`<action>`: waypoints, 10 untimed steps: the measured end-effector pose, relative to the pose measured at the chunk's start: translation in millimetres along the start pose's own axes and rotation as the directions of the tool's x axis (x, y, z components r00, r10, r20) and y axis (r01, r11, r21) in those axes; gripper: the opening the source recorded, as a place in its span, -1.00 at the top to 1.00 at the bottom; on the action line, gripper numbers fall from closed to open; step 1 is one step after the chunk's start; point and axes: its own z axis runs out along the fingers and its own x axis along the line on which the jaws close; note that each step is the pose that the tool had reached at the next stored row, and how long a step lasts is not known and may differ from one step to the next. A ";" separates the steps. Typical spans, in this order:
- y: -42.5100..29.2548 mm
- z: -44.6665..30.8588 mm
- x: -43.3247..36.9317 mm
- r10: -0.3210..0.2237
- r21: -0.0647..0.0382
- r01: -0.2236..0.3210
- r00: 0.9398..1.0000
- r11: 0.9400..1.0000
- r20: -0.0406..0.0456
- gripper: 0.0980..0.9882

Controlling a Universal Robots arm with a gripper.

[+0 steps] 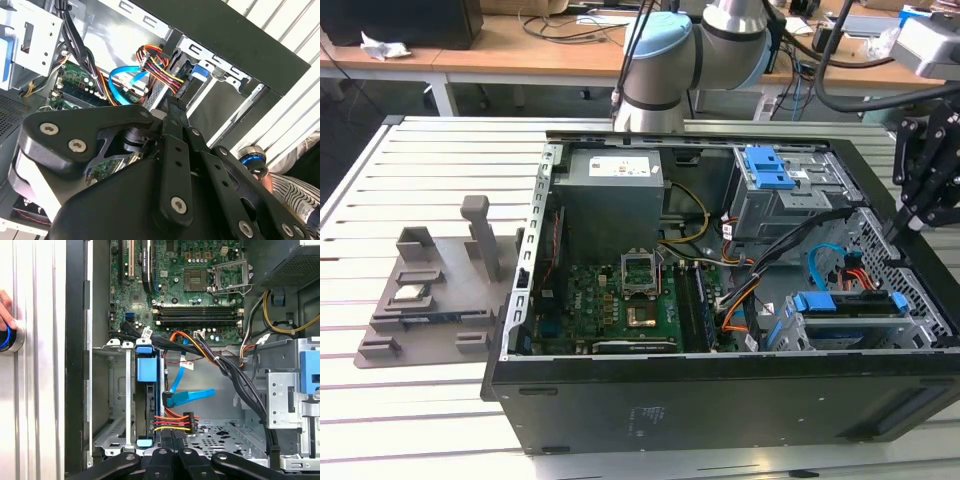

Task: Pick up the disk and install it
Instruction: 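Insert the first disk wire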

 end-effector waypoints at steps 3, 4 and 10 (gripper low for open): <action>0.1 -1.6 0.1 0.000 0.000 0.000 1.000 1.000 0.000 0.98; 0.1 -2.0 0.1 0.000 0.000 0.000 1.000 1.000 0.000 0.98; 0.3 -5.4 0.2 0.000 0.000 0.000 1.000 1.000 0.000 0.98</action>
